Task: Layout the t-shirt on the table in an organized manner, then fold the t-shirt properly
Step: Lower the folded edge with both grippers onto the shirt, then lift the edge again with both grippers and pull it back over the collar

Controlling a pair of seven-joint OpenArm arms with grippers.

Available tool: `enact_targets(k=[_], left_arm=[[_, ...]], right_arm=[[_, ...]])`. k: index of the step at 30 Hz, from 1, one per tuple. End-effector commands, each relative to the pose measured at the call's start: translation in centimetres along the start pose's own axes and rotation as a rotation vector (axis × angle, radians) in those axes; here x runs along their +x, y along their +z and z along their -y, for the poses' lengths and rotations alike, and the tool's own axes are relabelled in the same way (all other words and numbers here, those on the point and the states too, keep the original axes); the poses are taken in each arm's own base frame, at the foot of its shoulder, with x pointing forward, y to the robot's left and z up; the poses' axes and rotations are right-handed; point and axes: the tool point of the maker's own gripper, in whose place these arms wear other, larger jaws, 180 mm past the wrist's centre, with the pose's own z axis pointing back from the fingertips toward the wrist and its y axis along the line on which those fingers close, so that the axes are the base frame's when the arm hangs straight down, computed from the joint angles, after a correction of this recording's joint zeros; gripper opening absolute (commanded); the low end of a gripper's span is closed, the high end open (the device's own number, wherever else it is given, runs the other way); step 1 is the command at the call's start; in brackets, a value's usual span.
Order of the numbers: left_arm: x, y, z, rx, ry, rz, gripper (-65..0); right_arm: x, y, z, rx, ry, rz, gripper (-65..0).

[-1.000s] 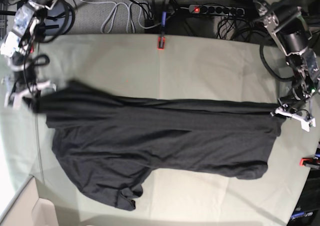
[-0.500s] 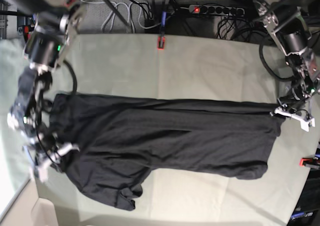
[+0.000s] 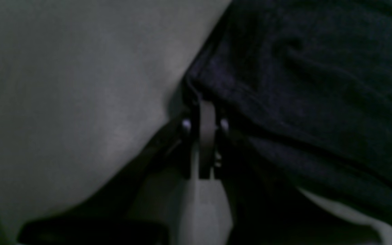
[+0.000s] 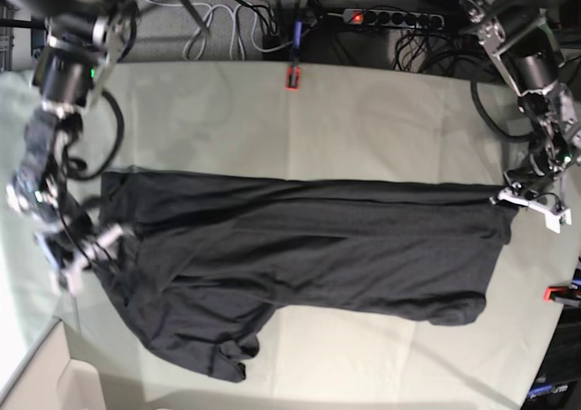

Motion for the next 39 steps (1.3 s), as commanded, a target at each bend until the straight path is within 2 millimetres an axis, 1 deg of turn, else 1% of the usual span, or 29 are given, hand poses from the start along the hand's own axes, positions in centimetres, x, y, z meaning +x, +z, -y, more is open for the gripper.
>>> enact_targets(k=[1,4,5,8,10,15,16,17,18,21,23,24,25,27,28,30,34,35,37,39], left_arm=[[2.5,0.4,-0.1,0.001,-0.006,0.064,-64.8],[2.5,0.4,-0.1,0.0,-0.004,0.064,-64.8],[2.5,0.4,-0.1,0.0,-0.004,0.064,-64.8],[2.5,0.3,-0.1,0.0,-0.006,0.064,-64.7],[2.6,0.4,-0.3,0.003,-0.006,0.065,-64.7],[2.6,0.4,-0.4,0.005,-0.009,0.065,-64.6],[2.6,0.4,-0.4,0.006,-0.01,0.064,-64.7],[2.6,0.4,-0.4,0.007,-0.011,0.064,-64.8],[2.6,0.4,-0.4,0.006,-0.013,0.063,-64.9],[2.6,0.4,-0.4,0.006,-0.013,0.063,-64.9],[2.5,0.4,-0.4,0.007,-0.014,0.058,-64.9],[2.4,0.5,-0.5,0.01,-0.011,0.046,-64.9],[2.2,0.5,-0.6,0.01,-0.008,0.031,-64.9],[3.1,1.3,-1.4,0.028,-0.032,0.023,-64.9],[3.2,1.6,-1.6,0.035,-0.043,0.012,-64.9],[3.4,2.5,-2.0,0.049,-0.068,0.008,-64.9],[4.9,4.7,-2.1,0.077,-0.135,0.02,-64.9],[5.5,5.3,-1.9,0.082,-0.15,0.032,-64.9],[6.2,6.2,-1.8,0.095,-0.178,0.04,-64.9],[6.8,6.9,-1.4,0.101,-0.199,0.037,-64.9]], right_arm=[[0.6,0.8,0.8,-0.014,0.0,0.038,-28.1],[-3.1,2.6,1.3,-0.039,-0.002,-0.019,-28.1],[-4.4,3.0,1.2,-0.038,-0.002,-0.044,-28.1],[-7.5,3.8,0.5,-0.023,-0.001,-0.108,-28.1],[-8.8,4.0,-0.1,-0.012,-0.017,-0.128,-28.1],[-10.7,3.4,-0.8,0.009,-0.055,-0.167,-28.3],[-10.8,3.3,-0.8,0.011,-0.06,-0.164,-28.8],[-10.8,3.2,-0.9,0.012,-0.064,-0.152,-30.6],[-10.5,3.2,-0.9,0.012,-0.066,-0.133,-34.0],[-10.1,3.3,-0.8,0.01,-0.067,-0.098,-49.3],[-9.6,3.4,-0.6,0.001,-0.063,-0.081,-63.1],[-9.4,3.7,-0.5,-0.002,-0.053,-0.078,-65.0],[-9.2,4.3,-0.2,-0.013,-0.037,-0.073,-65.0],[-8.2,5.5,0.7,-0.044,-0.009,-0.041,-65.0],[-7.5,6.2,1.1,-0.06,0.008,-0.021,-65.0],[-6.3,7.3,1.1,-0.072,0.047,0.01,-65.0],[-4.2,9.1,1.1,-0.092,0.115,0.062,-65.0],[-3.7,9.4,0.9,-0.085,0.132,0.073,-65.0],[-2.8,9.8,0.0,-0.045,0.172,0.093,-65.0],[-1.7,10.2,0.3,-0.05,0.19,0.119,-65.0]])
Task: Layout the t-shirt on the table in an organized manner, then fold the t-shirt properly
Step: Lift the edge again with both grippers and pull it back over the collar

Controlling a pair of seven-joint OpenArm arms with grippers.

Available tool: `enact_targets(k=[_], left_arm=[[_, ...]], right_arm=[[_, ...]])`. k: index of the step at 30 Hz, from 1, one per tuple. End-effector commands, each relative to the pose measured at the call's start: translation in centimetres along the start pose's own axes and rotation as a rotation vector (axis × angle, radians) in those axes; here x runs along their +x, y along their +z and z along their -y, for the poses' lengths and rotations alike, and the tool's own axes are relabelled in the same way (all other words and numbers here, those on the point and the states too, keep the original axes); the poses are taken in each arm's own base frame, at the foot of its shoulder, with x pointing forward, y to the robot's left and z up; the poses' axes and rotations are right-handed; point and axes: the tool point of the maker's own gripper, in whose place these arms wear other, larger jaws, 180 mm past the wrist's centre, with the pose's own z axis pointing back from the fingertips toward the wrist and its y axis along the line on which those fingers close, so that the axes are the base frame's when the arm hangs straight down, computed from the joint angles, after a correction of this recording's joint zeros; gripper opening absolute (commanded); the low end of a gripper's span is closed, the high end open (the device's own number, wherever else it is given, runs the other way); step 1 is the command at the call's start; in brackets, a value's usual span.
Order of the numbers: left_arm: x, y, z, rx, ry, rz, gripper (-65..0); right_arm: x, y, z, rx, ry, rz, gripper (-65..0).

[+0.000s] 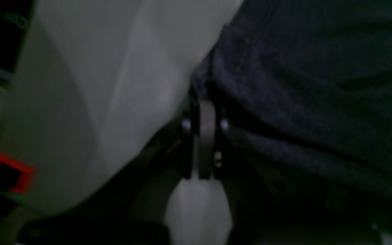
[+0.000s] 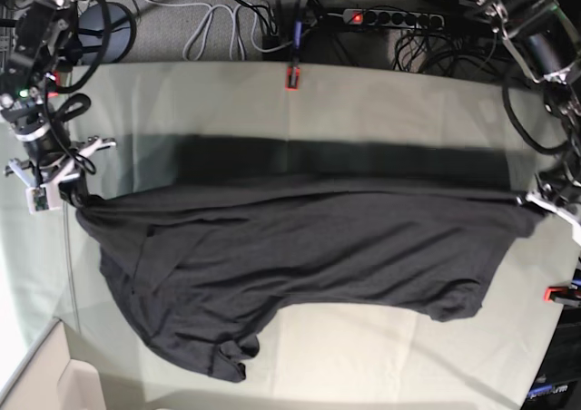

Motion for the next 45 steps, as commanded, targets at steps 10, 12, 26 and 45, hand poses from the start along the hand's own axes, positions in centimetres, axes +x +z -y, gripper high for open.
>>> enact_targets(k=[10,12,26,45], left_arm=[[4.7,3.2,-1.2,0.055,-0.06,0.06,-64.5],[3.8,3.0,-1.3,0.058,-0.059,0.017,-64.5],[1.9,2.7,-0.3,0.055,-0.209,-0.074,-64.5],[-1.0,3.2,-3.3,0.103,-0.156,-0.121,-64.8]], right_arm=[[4.8,1.7,5.3,-0.147,0.025,0.08,-65.0],[4.0,2.1,6.0,-0.169,0.011,0.053,-65.0],[1.2,4.5,5.7,-0.195,0.014,-0.025,-65.0],[-0.9,8.0,5.8,-0.201,-0.07,-0.001,-65.0]])
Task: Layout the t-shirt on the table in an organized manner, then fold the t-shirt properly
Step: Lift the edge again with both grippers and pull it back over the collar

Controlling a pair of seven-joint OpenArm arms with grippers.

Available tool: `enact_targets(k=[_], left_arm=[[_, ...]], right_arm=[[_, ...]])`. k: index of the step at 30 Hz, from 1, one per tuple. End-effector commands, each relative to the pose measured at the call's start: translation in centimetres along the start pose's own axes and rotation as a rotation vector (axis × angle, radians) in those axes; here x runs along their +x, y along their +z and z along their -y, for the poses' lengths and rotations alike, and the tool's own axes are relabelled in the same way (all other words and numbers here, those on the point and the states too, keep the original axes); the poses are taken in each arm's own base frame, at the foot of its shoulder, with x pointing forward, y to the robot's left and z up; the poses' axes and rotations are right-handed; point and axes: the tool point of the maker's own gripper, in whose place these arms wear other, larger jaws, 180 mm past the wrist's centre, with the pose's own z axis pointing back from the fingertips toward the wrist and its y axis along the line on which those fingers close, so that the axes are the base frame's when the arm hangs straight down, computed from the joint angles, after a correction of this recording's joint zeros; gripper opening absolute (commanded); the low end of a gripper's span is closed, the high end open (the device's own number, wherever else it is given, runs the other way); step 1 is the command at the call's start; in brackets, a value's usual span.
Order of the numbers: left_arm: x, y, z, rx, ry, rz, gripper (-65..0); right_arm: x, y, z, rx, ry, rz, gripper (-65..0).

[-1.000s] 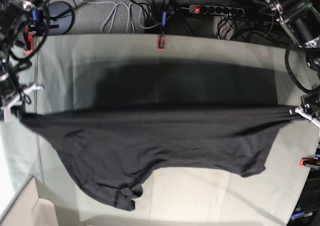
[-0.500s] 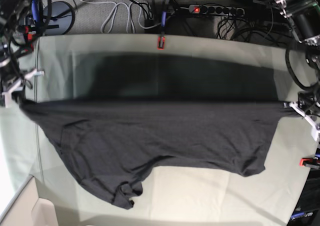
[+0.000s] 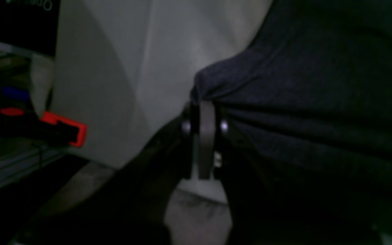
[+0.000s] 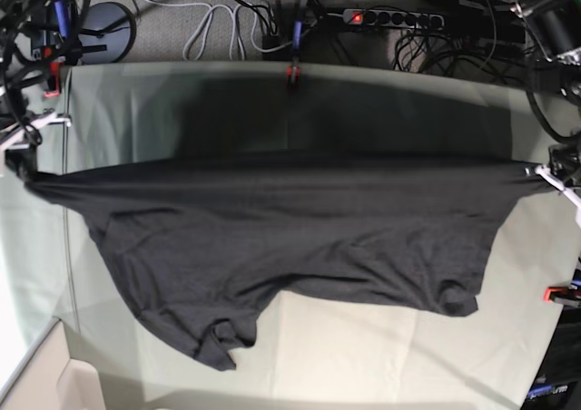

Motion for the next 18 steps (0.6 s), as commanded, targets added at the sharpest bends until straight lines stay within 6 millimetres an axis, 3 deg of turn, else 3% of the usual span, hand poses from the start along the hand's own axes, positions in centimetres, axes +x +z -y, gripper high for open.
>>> enact_targets(k=[1,8,13,18], left_arm=[[1.0,0.7,-1.5,0.045,-0.007,0.031,-64.8],[0.2,0.6,-1.5,0.046,-0.011,0.014,-64.8],[-2.1,0.5,-1.8,0.053,-0.021,-0.034,-64.8],[-5.0,0.4,-2.1,0.057,-0.033,-0.093,-64.8]], right_arm=[[0.3,0.5,0.7,-0.014,0.025,0.011,-65.0],[-1.9,0.7,-2.0,0.069,0.047,-0.052,-65.0],[-3.2,0.8,-2.1,0.074,0.027,-0.084,-65.0],[-6.9,0.9,-1.6,0.073,-0.028,-0.168,-65.0]])
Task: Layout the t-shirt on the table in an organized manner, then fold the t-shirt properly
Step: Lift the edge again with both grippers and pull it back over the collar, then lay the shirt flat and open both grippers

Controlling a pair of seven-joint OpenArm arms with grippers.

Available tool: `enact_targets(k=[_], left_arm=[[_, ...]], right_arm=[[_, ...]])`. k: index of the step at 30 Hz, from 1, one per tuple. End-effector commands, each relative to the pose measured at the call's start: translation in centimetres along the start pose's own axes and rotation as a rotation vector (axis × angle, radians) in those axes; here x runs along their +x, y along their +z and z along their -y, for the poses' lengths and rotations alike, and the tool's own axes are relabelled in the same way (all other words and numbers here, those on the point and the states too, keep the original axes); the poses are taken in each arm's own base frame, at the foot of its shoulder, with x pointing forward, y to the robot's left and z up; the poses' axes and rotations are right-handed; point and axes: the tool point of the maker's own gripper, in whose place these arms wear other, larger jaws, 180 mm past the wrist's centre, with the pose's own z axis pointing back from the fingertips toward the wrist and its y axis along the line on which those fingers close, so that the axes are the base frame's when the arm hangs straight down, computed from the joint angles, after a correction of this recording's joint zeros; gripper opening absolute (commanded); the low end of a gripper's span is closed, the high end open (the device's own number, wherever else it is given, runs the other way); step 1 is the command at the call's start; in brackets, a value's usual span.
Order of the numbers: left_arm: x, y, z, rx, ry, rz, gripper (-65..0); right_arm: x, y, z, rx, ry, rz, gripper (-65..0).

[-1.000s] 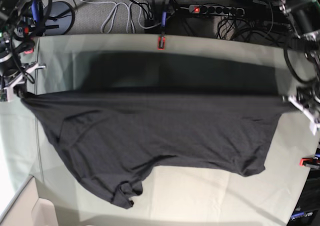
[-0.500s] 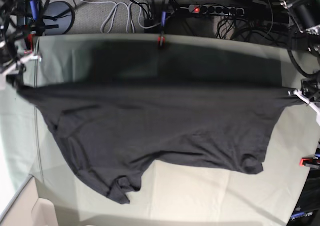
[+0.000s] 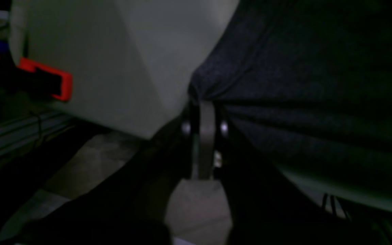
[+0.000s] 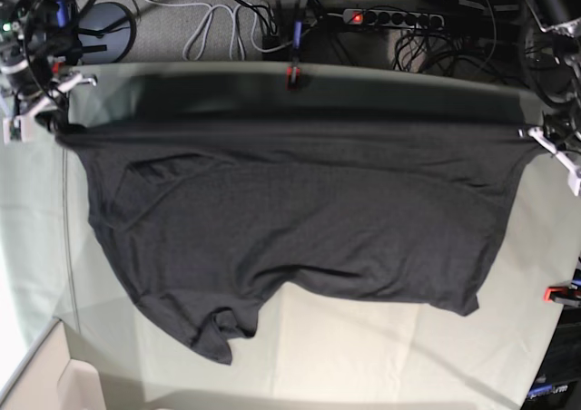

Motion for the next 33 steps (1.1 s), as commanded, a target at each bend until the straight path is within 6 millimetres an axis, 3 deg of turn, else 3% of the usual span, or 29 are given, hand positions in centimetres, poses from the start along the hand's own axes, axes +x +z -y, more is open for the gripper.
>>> enact_targets(k=[1,6,12,15,26,29,33], left_arm=[[0.6,0.6,-1.4,0.042,-0.006,0.019,-64.8],[-0.8,0.5,-1.6,0.046,-0.014,-0.01,-64.8],[-2.3,0.3,-1.7,0.053,-0.027,-0.045,-64.8],[-3.3,0.0,-0.7,0.033,-0.019,-0.062,-64.8],[-4.5,-0.4,0.2,0.014,-0.008,-0.085,-64.4],[-4.9,-0.3,0.2,0.013,-0.011,-0.098,-60.3],[-5.5,-0.2,0.1,0.017,-0.02,-0.1,-47.1]], right_arm=[[0.1,0.5,0.9,-0.02,0.009,0.011,-65.0],[-3.0,0.7,0.7,-0.006,-0.021,-0.062,-65.0],[-5.4,0.7,0.5,0.005,-0.054,-0.116,-65.0],[-6.7,0.5,0.5,0.01,-0.075,-0.146,-65.0],[-7.3,0.2,0.3,0.018,-0.108,-0.125,-64.8],[-7.2,0.2,0.4,0.017,-0.105,-0.123,-56.6],[-7.1,0.3,0.7,0.007,-0.105,-0.117,-46.3]])
